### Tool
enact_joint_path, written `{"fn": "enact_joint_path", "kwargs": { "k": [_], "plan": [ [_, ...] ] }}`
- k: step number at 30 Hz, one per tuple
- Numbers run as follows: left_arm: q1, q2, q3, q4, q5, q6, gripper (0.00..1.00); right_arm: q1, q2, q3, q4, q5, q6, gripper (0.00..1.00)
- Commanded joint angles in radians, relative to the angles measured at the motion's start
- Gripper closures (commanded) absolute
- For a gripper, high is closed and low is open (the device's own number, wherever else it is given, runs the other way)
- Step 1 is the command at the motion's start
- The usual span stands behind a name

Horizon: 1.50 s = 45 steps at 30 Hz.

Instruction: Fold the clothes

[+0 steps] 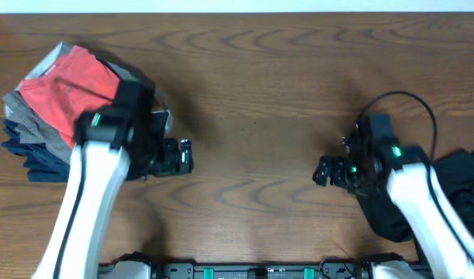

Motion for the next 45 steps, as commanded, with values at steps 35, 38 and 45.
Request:
{"fn": "enact_joint_path", "kwargs": {
  "k": [35, 38, 45],
  "plan": [
    [-0.012, -0.716, -0.289, 0.216, -0.134, 0.005, 0.02, 0.047, -0.821, -0.168, 0.060, 0.346, 0.062, 0.01],
    [-0.012, -0.716, -0.289, 0.216, -0.134, 0.005, 0.02, 0.047, -0.858, -0.169, 0.023, 0.358, 0.047, 0.01],
    [-0.012, -0.716, -0.289, 0.216, -0.134, 0.005, 0.02, 0.012, -1.013, -0.237, 0.135, 0.354, -0.178, 0.01]
  ]
}}
